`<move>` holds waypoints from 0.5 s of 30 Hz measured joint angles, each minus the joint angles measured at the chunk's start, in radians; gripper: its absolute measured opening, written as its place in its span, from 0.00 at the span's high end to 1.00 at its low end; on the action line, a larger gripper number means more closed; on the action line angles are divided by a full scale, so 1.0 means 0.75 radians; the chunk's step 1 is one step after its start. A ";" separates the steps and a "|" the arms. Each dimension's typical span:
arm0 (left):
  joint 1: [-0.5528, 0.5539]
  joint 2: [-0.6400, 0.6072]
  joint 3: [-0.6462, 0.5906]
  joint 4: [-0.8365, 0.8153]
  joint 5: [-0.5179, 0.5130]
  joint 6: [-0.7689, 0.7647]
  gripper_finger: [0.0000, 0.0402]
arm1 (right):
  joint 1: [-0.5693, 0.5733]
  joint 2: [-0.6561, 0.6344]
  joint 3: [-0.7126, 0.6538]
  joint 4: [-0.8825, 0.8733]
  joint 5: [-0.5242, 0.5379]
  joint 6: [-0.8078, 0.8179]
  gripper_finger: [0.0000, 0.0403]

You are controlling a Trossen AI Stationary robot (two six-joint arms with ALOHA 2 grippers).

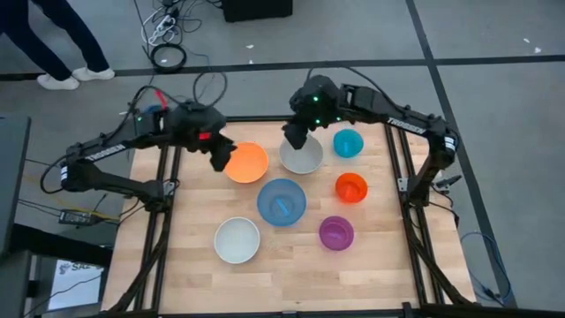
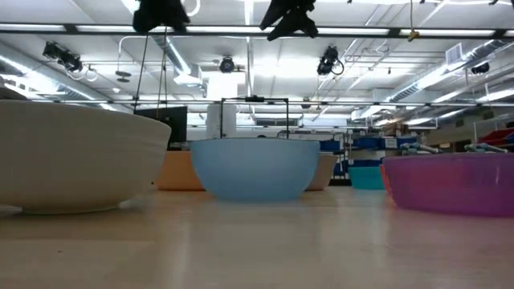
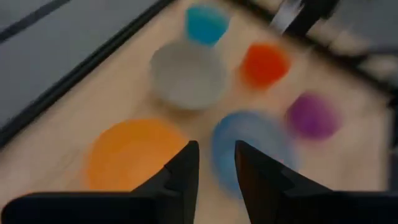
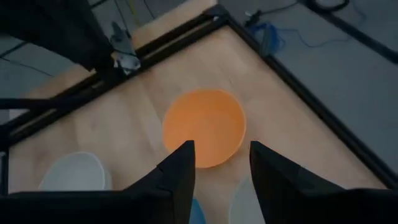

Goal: Nest bowls inside each other
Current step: Stack the yellow bowl on top of the bottom transparent blue bowl

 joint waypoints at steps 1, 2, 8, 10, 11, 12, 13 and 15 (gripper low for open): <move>0.010 0.018 0.015 -0.082 -0.006 0.042 0.71 | -0.002 0.000 0.020 0.003 0.005 -0.004 0.64; 0.019 0.036 0.023 -0.153 -0.005 0.086 0.70 | -0.007 -0.002 0.035 0.004 0.019 -0.013 0.63; 0.034 0.162 0.022 -0.277 0.056 0.322 0.66 | -0.010 -0.050 0.134 -0.079 0.138 -0.083 0.60; 0.033 0.212 0.022 -0.284 0.068 0.372 0.65 | -0.009 -0.068 0.165 -0.136 0.170 -0.085 0.59; 0.034 0.235 0.022 -0.296 0.074 0.401 0.65 | -0.008 -0.078 0.175 -0.171 0.181 -0.085 0.59; 0.034 0.256 0.022 -0.305 0.086 0.430 0.65 | -0.005 -0.087 0.181 -0.198 0.189 -0.085 0.58; 0.034 0.277 0.022 -0.313 0.095 0.462 0.65 | -0.001 -0.099 0.185 -0.214 0.198 -0.085 0.58; 0.034 0.318 0.022 -0.320 0.100 0.548 0.65 | 0.012 -0.124 0.189 -0.255 0.229 -0.084 0.56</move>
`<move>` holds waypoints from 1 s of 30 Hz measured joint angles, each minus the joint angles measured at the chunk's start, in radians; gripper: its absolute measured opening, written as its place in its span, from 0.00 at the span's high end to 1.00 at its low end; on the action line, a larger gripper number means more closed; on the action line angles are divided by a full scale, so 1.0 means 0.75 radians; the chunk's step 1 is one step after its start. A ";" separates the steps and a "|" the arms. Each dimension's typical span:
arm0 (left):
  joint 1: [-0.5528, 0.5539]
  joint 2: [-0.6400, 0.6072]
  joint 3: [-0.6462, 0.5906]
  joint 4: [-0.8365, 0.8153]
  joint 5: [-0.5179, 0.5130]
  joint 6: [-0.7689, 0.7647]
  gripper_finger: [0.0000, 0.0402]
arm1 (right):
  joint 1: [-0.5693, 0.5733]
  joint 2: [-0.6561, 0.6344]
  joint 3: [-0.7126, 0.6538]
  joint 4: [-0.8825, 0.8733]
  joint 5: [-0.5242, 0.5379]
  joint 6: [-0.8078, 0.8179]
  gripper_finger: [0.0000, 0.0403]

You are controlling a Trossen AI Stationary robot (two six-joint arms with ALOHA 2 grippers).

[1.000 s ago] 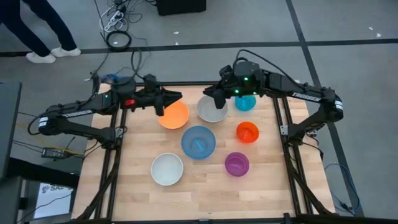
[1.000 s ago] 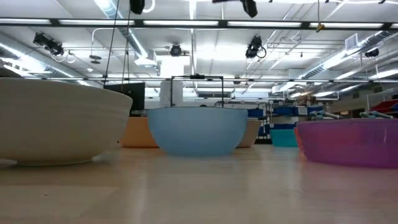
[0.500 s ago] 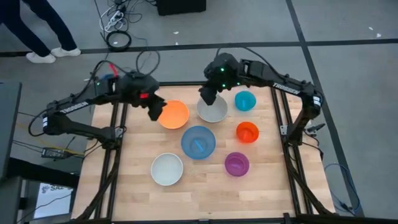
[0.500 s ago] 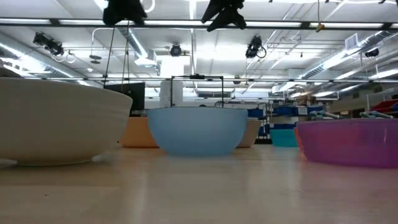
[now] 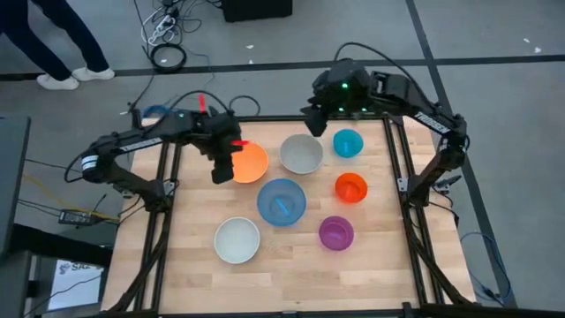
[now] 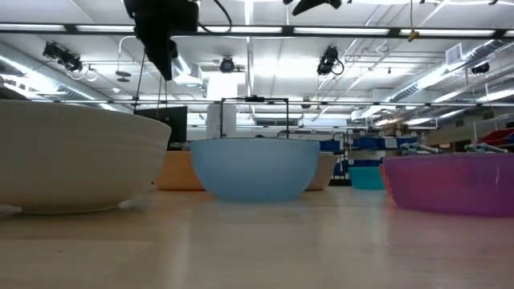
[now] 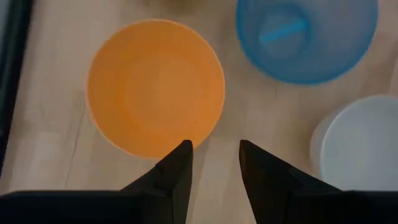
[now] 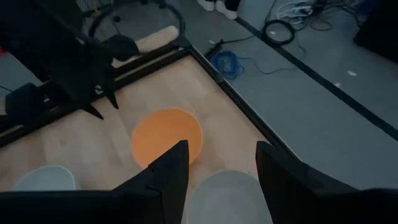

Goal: Nest bowls inside each other
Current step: Stack the yellow bowl on top of the bottom transparent blue bowl

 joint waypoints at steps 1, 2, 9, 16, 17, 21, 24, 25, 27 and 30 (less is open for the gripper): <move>0.000 0.018 0.000 -0.008 0.000 0.043 0.65 | 0.007 -0.012 0.000 -0.023 0.012 0.001 0.55; 0.000 0.035 0.000 -0.024 0.001 0.087 0.65 | 0.011 -0.023 0.001 -0.042 0.021 0.003 0.55; -0.002 0.070 0.002 -0.040 -0.008 0.131 0.65 | 0.035 -0.041 0.001 -0.144 0.079 0.011 0.49; -0.002 0.068 0.121 -0.082 -0.113 0.121 0.65 | 0.012 0.049 0.000 -0.056 0.091 0.031 0.48; -0.002 0.068 0.153 -0.094 -0.142 0.120 0.65 | 0.005 0.072 0.000 -0.031 0.074 0.053 0.48; 0.003 0.068 0.307 -0.146 -0.239 0.087 0.65 | -0.053 0.197 0.001 0.048 -0.068 0.198 0.48; 0.008 0.068 0.438 -0.165 -0.251 0.026 0.65 | -0.092 0.309 -0.001 0.091 -0.201 0.300 0.48; 0.009 0.067 0.482 -0.165 -0.250 -0.006 0.65 | -0.103 0.342 -0.001 0.107 -0.248 0.322 0.48; 0.009 0.066 0.577 -0.161 -0.250 -0.068 0.65 | -0.120 0.406 -0.001 0.148 -0.333 0.354 0.48; 0.008 0.066 0.717 -0.140 -0.247 -0.153 0.65 | -0.132 0.511 -0.001 0.204 -0.437 0.374 0.48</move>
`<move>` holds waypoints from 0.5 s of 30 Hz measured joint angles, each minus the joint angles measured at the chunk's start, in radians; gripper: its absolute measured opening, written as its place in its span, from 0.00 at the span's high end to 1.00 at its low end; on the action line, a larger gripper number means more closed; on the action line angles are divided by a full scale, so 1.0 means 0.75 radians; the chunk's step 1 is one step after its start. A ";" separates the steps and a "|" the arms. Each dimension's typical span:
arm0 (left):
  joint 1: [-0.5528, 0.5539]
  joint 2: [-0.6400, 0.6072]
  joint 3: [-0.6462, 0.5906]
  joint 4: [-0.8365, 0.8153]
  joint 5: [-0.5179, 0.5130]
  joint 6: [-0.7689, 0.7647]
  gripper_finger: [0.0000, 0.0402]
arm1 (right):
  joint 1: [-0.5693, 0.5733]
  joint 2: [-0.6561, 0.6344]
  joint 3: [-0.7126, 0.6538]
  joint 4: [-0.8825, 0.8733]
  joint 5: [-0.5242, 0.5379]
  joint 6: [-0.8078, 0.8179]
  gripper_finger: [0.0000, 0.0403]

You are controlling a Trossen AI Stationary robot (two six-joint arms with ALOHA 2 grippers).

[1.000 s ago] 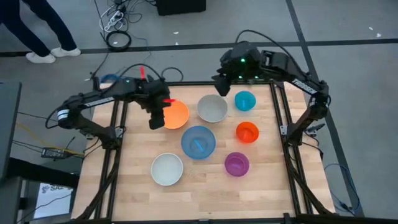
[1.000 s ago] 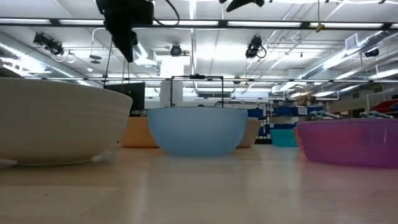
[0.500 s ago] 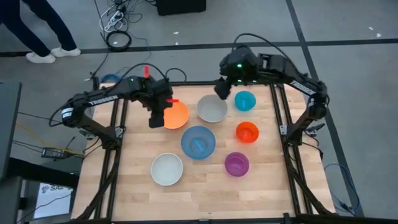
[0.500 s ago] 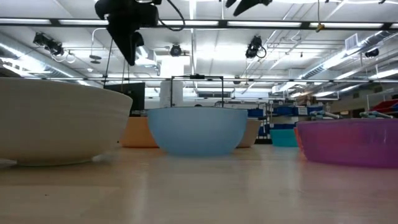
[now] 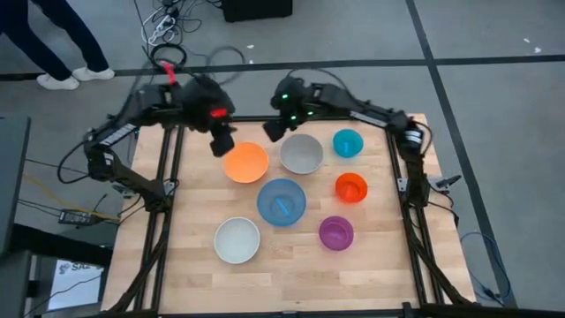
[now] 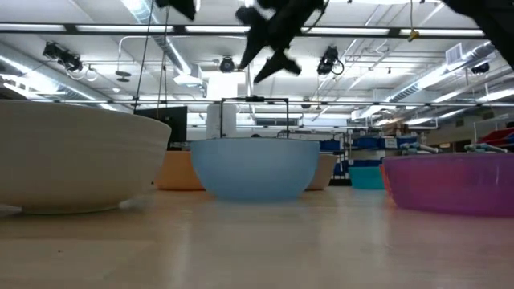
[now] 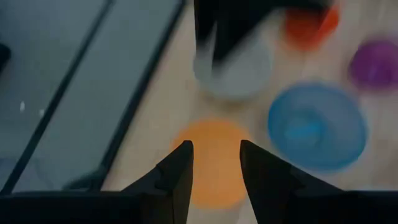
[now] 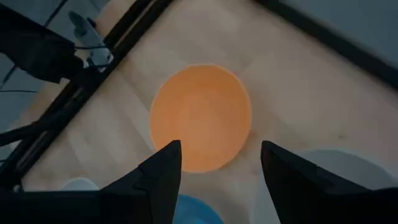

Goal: Nest bowls inside each other
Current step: Stack the yellow bowl on top of the bottom transparent blue bowl

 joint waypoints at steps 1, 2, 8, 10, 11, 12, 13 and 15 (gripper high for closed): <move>0.000 0.000 0.047 0.001 0.000 -0.025 0.65 | -0.002 0.033 0.000 0.011 -0.012 0.000 0.48; 0.000 0.000 0.091 0.004 0.000 -0.044 0.65 | -0.002 0.058 0.000 0.024 -0.019 0.000 0.48; 0.000 -0.001 0.309 0.039 -0.001 -0.165 0.65 | -0.008 0.187 0.000 0.044 -0.046 -0.042 0.48; 0.000 -0.001 0.356 0.058 -0.003 -0.194 0.65 | -0.008 0.215 0.000 0.044 -0.048 -0.056 0.48; 0.000 -0.002 0.374 0.075 -0.003 -0.212 0.65 | -0.008 0.229 0.000 0.048 -0.048 -0.064 0.48; 0.000 -0.002 0.389 0.087 -0.003 -0.224 0.65 | -0.008 0.241 0.000 0.050 -0.047 -0.073 0.48; 0.000 -0.002 0.403 0.096 -0.003 -0.241 0.65 | -0.008 0.255 0.000 0.049 -0.048 -0.083 0.48; 0.000 -0.001 0.423 0.103 -0.004 -0.251 0.65 | -0.004 0.282 0.000 0.053 -0.047 -0.093 0.48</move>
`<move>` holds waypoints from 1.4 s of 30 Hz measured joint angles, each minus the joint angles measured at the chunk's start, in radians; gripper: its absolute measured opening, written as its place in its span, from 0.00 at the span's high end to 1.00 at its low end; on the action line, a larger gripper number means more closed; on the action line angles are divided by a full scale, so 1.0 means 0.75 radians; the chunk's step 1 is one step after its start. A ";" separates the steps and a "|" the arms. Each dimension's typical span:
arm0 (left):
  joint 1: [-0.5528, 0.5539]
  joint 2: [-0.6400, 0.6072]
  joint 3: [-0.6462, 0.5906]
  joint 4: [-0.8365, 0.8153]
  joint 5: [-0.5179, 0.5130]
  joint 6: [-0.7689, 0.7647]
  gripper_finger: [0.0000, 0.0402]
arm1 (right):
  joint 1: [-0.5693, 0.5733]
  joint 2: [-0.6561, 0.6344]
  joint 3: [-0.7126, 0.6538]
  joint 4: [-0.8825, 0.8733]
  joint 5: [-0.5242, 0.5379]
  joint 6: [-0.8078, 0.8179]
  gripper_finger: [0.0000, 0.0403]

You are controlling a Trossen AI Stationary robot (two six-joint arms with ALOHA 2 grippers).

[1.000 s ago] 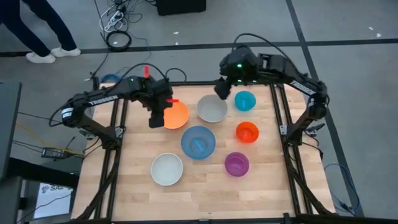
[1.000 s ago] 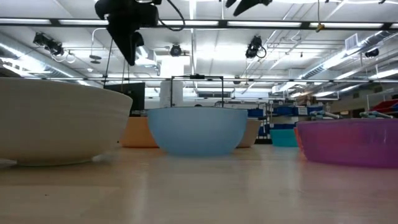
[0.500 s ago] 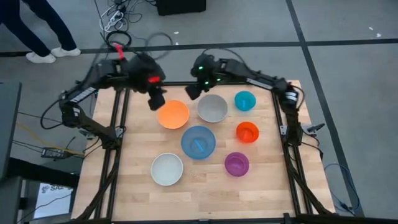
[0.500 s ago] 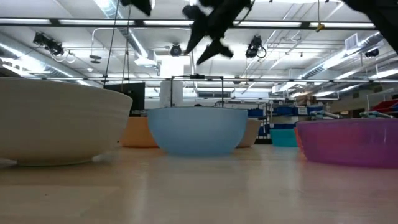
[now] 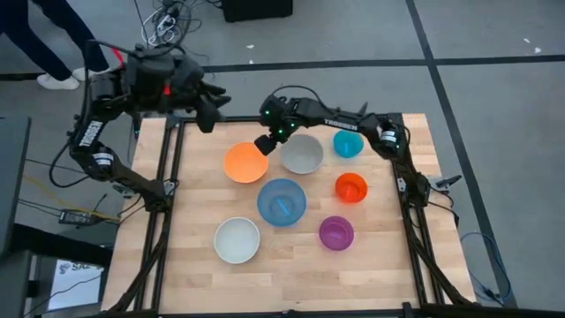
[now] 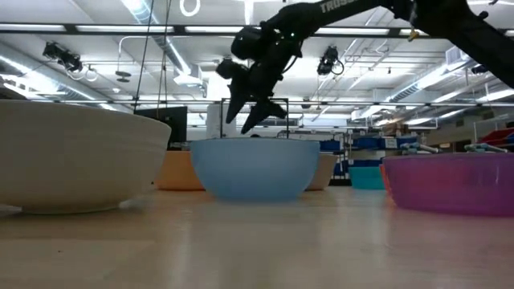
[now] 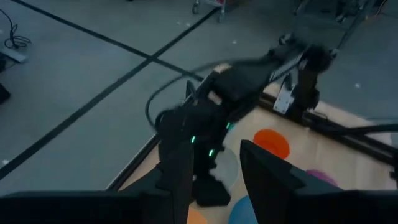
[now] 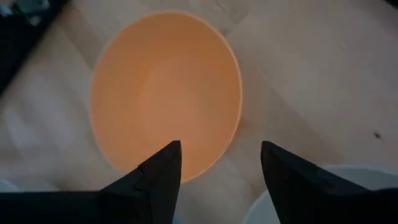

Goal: Nest bowls inside each other
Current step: Stack the yellow bowl on top of the bottom transparent blue bowl

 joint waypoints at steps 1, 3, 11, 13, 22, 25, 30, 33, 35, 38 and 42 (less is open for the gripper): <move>0.000 0.000 0.006 -0.001 0.000 -0.001 0.65 | 0.002 0.006 0.000 0.001 0.000 -0.007 0.48; 0.000 0.000 0.007 -0.002 0.000 -0.002 0.65 | 0.014 0.017 0.000 0.028 -0.001 -0.028 0.48; 0.000 0.005 0.007 -0.004 0.000 -0.033 0.65 | 0.044 0.068 0.001 0.101 0.023 -0.043 0.48; 0.000 0.008 0.006 -0.005 0.001 -0.036 0.65 | 0.048 0.084 0.001 0.093 0.028 -0.044 0.48; 0.000 0.007 0.006 -0.006 0.002 -0.063 0.65 | 0.045 0.096 0.001 0.095 0.126 -0.054 0.48; 0.000 0.007 0.006 -0.006 0.002 -0.067 0.65 | 0.040 0.108 0.001 0.098 0.142 -0.062 0.48; 0.000 0.007 0.006 -0.005 0.003 -0.072 0.65 | 0.040 0.126 0.002 0.141 0.137 -0.065 0.48; 0.000 0.007 0.006 -0.005 0.004 -0.072 0.65 | 0.041 0.155 0.001 0.129 0.121 -0.062 0.48; 0.000 0.007 0.006 -0.005 0.004 -0.072 0.65 | 0.042 0.177 0.000 0.105 0.098 -0.060 0.48; 0.000 0.007 0.006 -0.005 0.004 -0.076 0.65 | 0.047 0.197 -0.001 0.113 0.076 -0.060 0.48; 0.000 0.007 0.006 -0.005 0.004 -0.080 0.65 | 0.048 0.211 0.000 0.132 0.073 -0.077 0.51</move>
